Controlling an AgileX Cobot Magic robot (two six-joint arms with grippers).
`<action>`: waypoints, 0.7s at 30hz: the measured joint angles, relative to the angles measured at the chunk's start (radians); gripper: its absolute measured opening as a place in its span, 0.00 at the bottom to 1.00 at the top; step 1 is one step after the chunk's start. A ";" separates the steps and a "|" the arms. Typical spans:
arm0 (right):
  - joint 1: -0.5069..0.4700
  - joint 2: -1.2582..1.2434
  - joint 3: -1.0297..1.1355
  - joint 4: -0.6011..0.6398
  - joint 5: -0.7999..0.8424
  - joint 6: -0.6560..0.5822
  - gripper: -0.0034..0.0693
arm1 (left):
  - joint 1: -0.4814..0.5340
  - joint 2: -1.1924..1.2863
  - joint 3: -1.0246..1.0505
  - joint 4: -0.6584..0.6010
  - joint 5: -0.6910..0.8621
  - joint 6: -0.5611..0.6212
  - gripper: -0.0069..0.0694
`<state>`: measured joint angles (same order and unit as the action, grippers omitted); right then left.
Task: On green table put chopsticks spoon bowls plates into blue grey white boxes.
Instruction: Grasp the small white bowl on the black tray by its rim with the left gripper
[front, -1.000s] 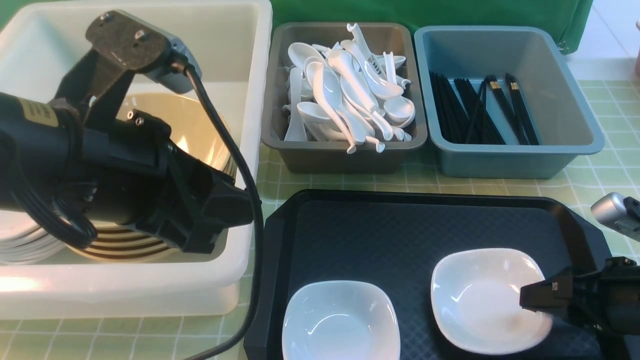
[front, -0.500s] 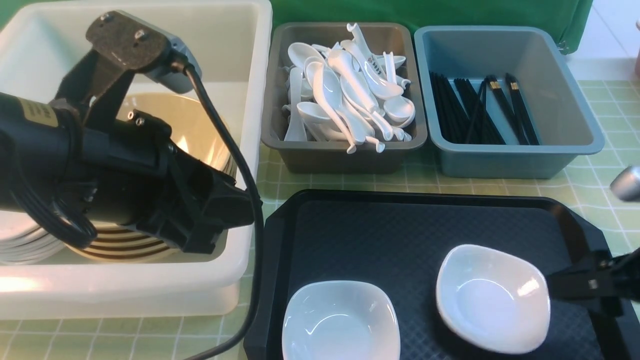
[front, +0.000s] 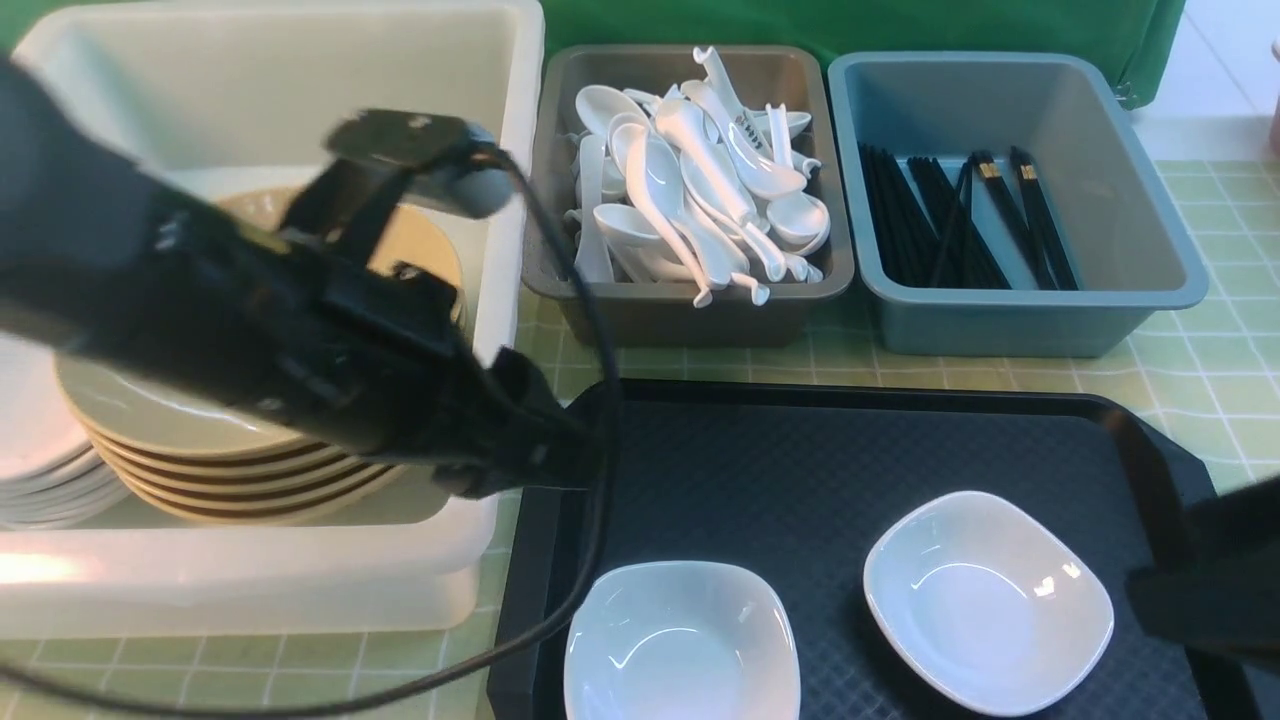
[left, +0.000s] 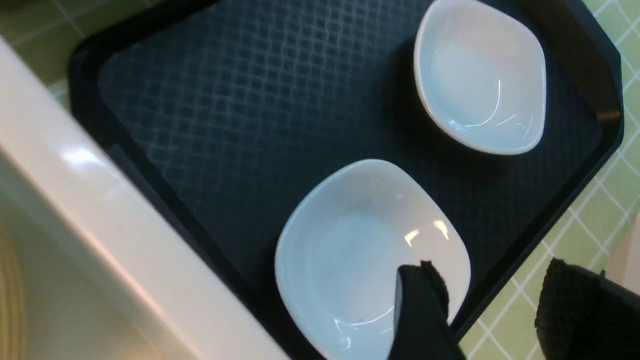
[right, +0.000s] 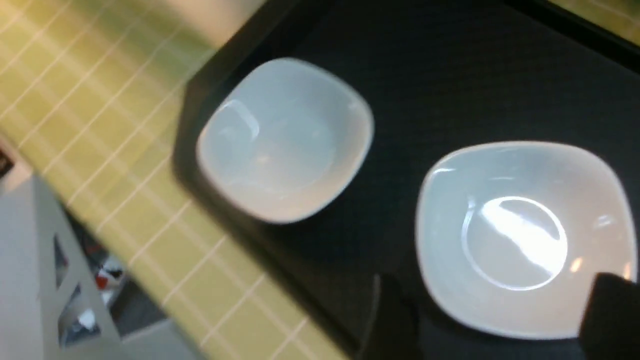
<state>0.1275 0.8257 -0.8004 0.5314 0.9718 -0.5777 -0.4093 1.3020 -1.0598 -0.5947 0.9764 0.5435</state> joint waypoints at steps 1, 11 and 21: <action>0.009 -0.014 0.000 -0.031 0.026 0.002 0.53 | -0.008 0.044 -0.040 -0.002 0.016 0.003 0.47; 0.013 -0.052 0.000 -0.140 0.112 0.063 0.08 | -0.219 0.311 -0.285 0.181 0.027 -0.076 0.72; 0.013 -0.069 0.000 -0.181 0.098 0.142 0.08 | -0.286 0.671 -0.548 0.153 0.092 0.016 0.77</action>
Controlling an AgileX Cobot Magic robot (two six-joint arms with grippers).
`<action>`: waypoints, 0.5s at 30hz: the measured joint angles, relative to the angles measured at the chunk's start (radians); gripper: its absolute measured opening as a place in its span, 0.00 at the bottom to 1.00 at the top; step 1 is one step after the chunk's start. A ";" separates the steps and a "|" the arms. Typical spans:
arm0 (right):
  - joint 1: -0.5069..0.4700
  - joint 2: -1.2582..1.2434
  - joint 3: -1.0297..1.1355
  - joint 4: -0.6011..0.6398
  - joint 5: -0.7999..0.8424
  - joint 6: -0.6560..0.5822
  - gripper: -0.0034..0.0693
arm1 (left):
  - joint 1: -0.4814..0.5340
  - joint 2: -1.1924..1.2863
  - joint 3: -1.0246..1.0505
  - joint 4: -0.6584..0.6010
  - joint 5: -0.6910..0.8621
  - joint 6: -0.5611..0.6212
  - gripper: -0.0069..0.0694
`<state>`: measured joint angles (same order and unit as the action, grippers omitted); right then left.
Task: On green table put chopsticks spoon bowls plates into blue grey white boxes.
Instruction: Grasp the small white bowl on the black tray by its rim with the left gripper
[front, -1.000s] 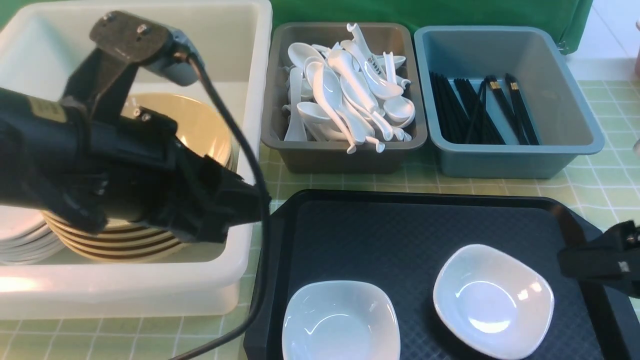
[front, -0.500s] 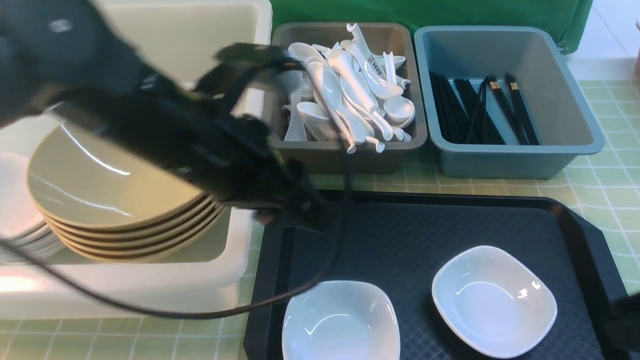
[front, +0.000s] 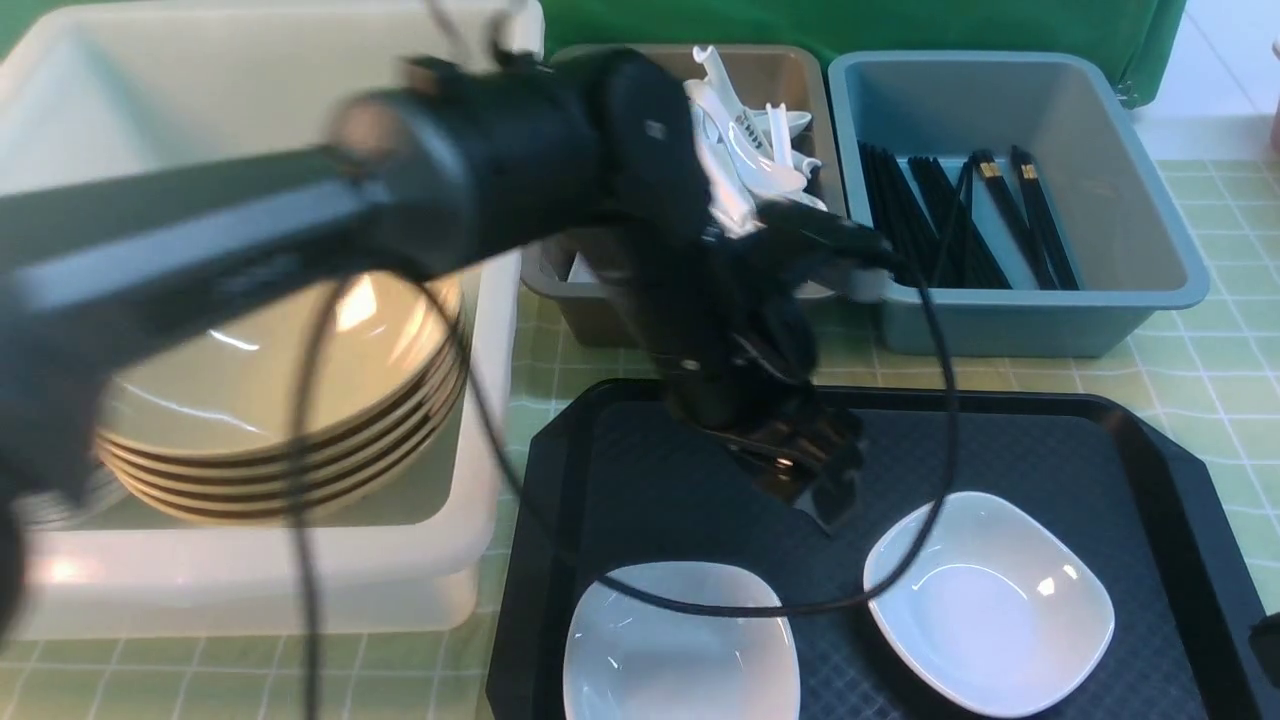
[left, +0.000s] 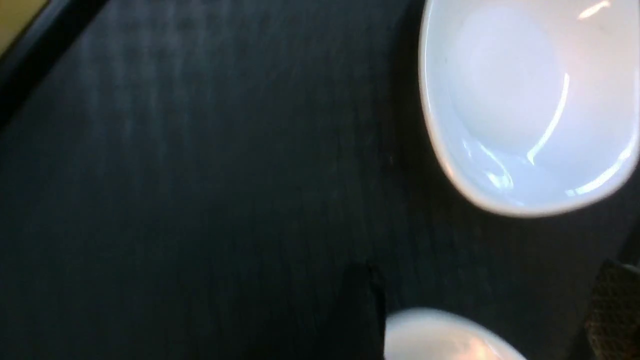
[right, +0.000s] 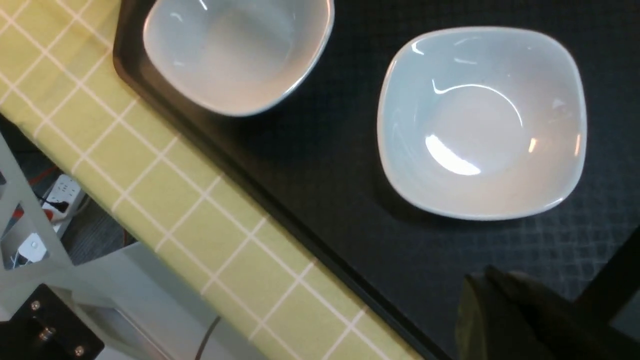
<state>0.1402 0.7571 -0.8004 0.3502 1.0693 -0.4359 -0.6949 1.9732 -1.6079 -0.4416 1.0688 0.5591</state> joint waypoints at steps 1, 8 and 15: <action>0.000 0.000 0.000 0.000 -0.004 0.003 0.08 | -0.008 0.044 -0.038 -0.004 0.001 0.031 0.77; 0.000 0.000 0.000 0.000 -0.012 0.016 0.08 | -0.043 0.246 -0.247 -0.023 0.018 0.047 0.74; 0.000 0.000 0.000 -0.001 -0.013 0.016 0.08 | -0.053 0.385 -0.348 -0.121 0.091 0.067 0.51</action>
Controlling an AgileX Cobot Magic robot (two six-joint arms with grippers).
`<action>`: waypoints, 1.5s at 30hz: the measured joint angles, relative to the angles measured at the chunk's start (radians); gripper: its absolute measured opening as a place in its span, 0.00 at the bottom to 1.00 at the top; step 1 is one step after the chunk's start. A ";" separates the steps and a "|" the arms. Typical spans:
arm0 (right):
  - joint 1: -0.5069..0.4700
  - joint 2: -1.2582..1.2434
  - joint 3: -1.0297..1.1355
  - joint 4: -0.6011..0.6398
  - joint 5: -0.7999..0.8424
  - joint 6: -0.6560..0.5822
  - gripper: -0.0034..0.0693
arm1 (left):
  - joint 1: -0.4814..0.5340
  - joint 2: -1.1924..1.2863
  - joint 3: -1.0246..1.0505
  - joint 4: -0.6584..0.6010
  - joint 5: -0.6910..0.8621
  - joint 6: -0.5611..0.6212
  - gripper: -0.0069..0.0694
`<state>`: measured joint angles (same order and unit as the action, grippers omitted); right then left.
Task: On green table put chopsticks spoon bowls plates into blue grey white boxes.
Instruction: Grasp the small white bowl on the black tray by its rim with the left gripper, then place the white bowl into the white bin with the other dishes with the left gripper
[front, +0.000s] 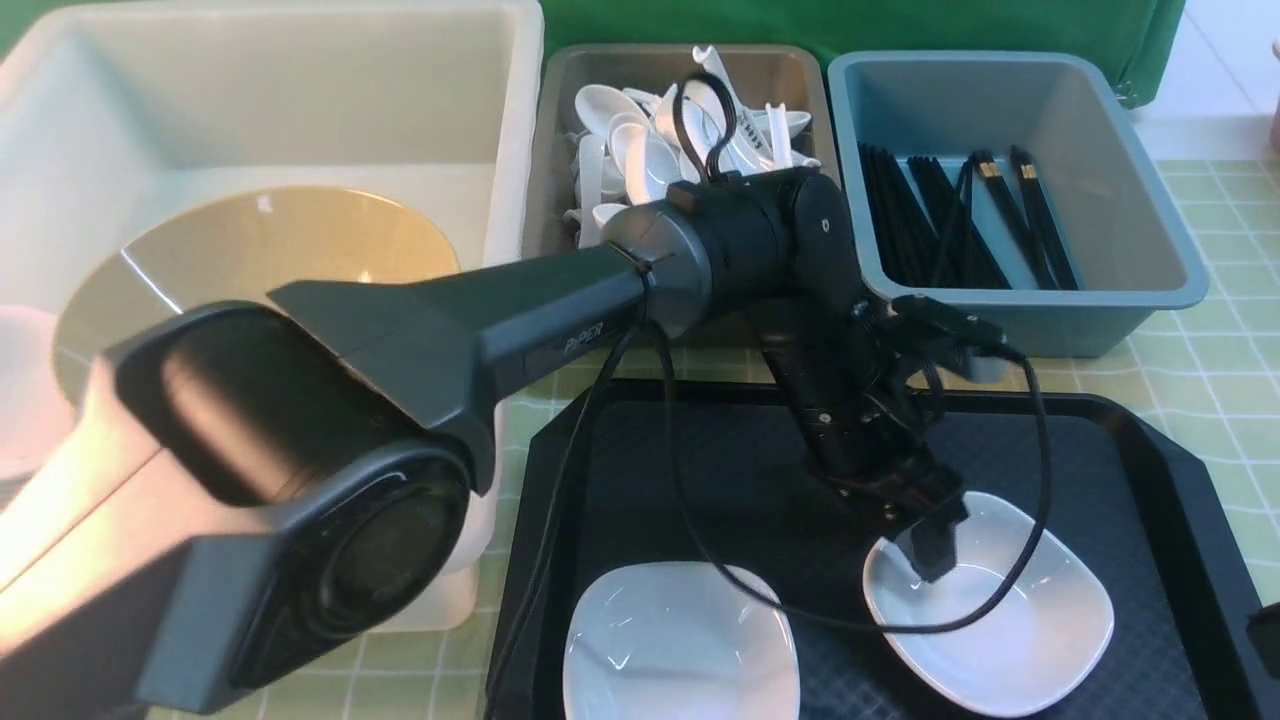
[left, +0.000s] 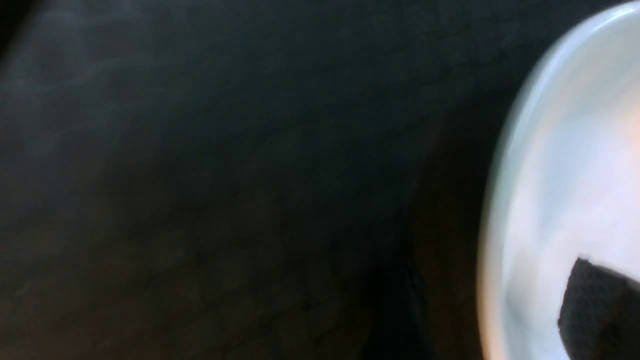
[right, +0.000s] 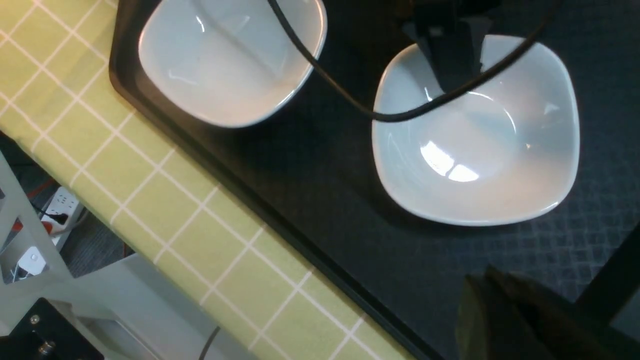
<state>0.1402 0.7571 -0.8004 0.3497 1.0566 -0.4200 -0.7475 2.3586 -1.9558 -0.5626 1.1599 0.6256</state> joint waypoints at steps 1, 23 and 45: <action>0.000 0.000 0.000 0.000 0.000 0.000 0.08 | 0.001 0.007 -0.004 -0.011 0.007 0.010 0.45; 0.114 0.165 -0.223 0.172 -0.063 -0.193 0.10 | 0.322 -0.487 -0.081 0.116 0.070 -0.168 0.11; 0.726 0.826 -0.756 0.174 -0.123 -0.290 0.11 | 1.438 -1.151 0.816 0.262 -0.242 -0.518 0.11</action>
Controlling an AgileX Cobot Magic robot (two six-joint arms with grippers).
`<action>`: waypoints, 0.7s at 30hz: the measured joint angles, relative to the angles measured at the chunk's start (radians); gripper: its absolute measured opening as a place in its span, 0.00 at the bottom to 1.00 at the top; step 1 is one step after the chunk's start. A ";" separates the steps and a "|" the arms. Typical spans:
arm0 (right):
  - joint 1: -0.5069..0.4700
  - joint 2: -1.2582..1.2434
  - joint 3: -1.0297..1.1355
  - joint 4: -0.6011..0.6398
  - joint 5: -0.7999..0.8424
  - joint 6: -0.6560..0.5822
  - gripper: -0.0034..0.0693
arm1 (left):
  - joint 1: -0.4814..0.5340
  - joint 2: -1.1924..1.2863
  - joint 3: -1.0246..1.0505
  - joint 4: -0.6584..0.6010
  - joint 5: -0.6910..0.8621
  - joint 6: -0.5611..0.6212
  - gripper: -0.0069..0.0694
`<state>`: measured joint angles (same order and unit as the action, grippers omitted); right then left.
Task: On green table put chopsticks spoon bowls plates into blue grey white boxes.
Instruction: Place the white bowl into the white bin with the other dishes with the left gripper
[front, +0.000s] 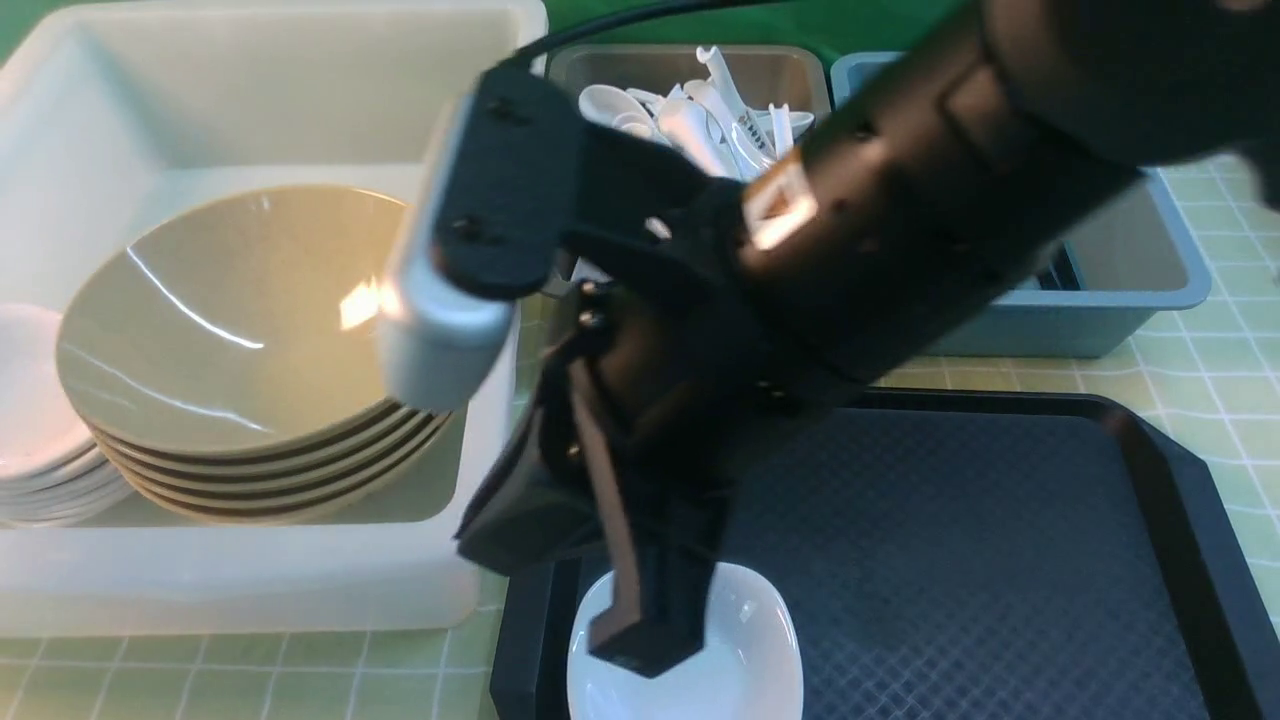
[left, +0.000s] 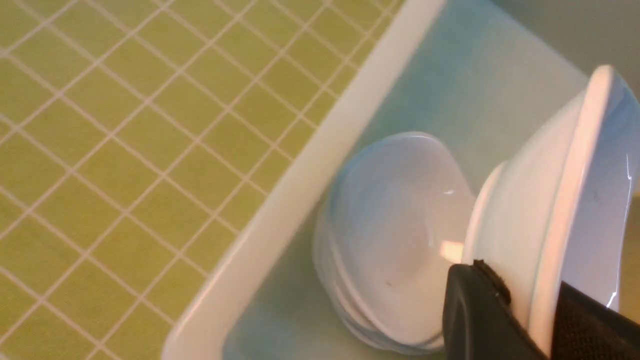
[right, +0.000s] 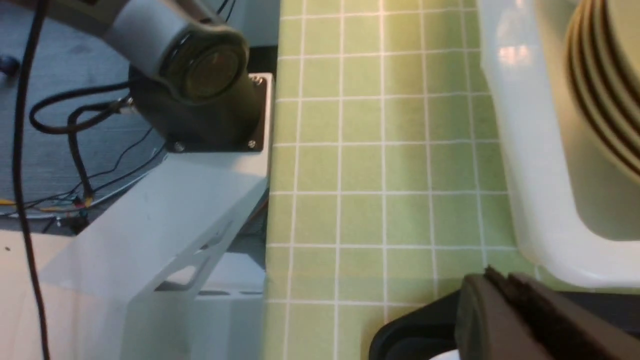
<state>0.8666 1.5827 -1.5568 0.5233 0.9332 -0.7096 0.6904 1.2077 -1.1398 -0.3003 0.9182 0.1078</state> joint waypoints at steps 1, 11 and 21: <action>0.001 0.003 -0.003 0.000 0.002 0.000 0.11 | -0.002 0.014 0.003 0.021 -0.007 -0.022 0.11; 0.001 0.006 -0.009 -0.002 0.015 -0.018 0.11 | -0.048 0.226 0.004 0.051 -0.034 -0.119 0.11; 0.001 0.006 -0.009 -0.004 0.015 -0.020 0.11 | -0.122 0.253 0.007 0.198 -0.060 -0.243 0.23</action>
<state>0.8675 1.5891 -1.5661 0.5193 0.9486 -0.7292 0.5681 1.4612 -1.1323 -0.1018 0.8578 -0.1356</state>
